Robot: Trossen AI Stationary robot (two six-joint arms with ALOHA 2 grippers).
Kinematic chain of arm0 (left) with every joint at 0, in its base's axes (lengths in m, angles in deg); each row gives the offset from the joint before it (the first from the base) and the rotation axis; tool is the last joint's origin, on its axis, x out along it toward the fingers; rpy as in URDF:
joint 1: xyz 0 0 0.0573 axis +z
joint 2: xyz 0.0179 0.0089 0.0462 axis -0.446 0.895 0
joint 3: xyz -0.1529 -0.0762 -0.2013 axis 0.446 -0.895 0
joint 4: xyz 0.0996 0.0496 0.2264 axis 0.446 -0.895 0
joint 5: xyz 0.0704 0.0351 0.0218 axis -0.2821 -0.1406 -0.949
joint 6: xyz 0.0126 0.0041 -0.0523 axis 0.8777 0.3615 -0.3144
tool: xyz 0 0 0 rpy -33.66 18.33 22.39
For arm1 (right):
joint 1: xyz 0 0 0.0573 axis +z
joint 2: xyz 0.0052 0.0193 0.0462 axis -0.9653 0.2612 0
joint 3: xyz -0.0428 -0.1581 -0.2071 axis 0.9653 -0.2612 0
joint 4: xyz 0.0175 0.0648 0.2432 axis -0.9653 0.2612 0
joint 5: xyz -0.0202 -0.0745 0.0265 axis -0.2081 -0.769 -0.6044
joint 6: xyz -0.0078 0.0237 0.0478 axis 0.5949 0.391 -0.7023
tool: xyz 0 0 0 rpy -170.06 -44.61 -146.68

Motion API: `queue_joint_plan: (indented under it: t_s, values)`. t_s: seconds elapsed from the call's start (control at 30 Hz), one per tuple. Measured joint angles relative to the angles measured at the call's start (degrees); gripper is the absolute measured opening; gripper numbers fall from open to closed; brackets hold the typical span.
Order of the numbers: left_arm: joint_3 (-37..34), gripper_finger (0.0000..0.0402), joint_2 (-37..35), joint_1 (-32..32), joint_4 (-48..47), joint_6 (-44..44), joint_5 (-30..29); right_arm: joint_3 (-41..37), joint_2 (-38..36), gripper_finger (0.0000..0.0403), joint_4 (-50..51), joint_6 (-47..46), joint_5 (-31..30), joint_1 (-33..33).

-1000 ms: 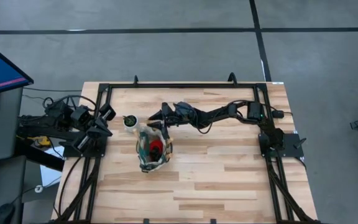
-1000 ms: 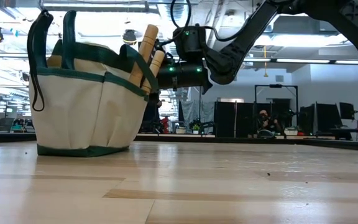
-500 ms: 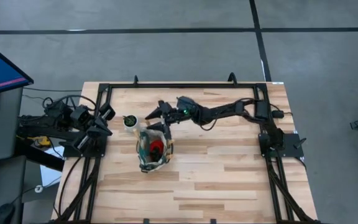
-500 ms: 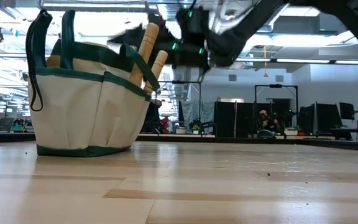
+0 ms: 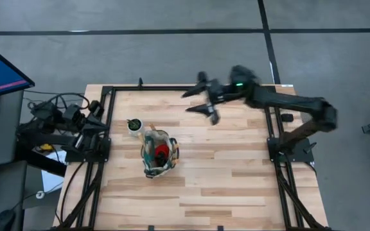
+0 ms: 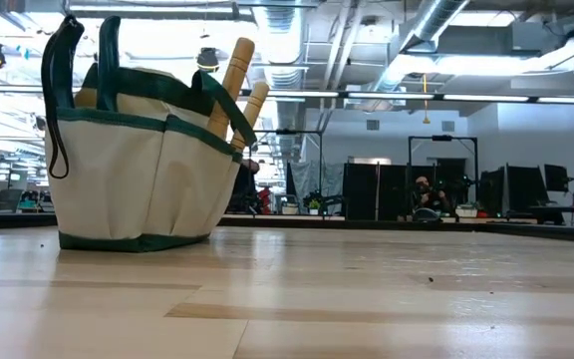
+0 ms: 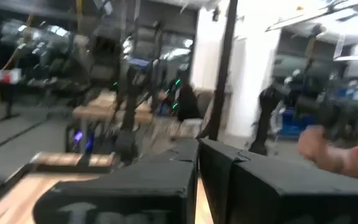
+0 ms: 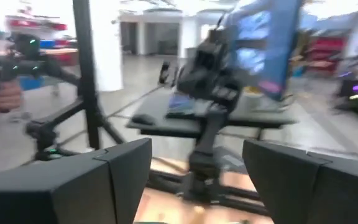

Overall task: Pick & Place Garden tools in Gardening bag
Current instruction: Return to Home Position

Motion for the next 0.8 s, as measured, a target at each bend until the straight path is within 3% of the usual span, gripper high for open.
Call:
queue_joint_plan:
  t_s: [0.13, 0.3, 0.37, 0.53, 0.8]
  values:
    - [-0.06, 0.0003, -6.29, 0.00, -7.11, -0.93, -2.89, -10.18, -12.05, 0.0244, 0.09, 0.69, -4.63, -1.65]
    - [-0.02, 0.0003, -9.62, -0.07, -12.95, -1.85, 0.26, -32.00, -26.18, 0.0244, -12.15, -4.03, -12.95, -1.68]
    - [-0.52, 0.0003, -8.25, -0.07, -10.63, -1.52, 2.75, -40.42, -30.48, 0.0244, -20.11, -6.92, -15.72, -1.66]
    - [-6.73, 0.0003, -8.80, -0.09, -7.87, -1.84, 2.61, -57.88, -37.92, 0.0244, -38.68, -12.45, -19.75, -1.43]
    - [-18.21, 0.0003, -9.39, -0.09, 6.53, -4.41, 5.54, -74.57, -42.86, 0.0244, -54.18, -16.10, -24.58, -1.42]
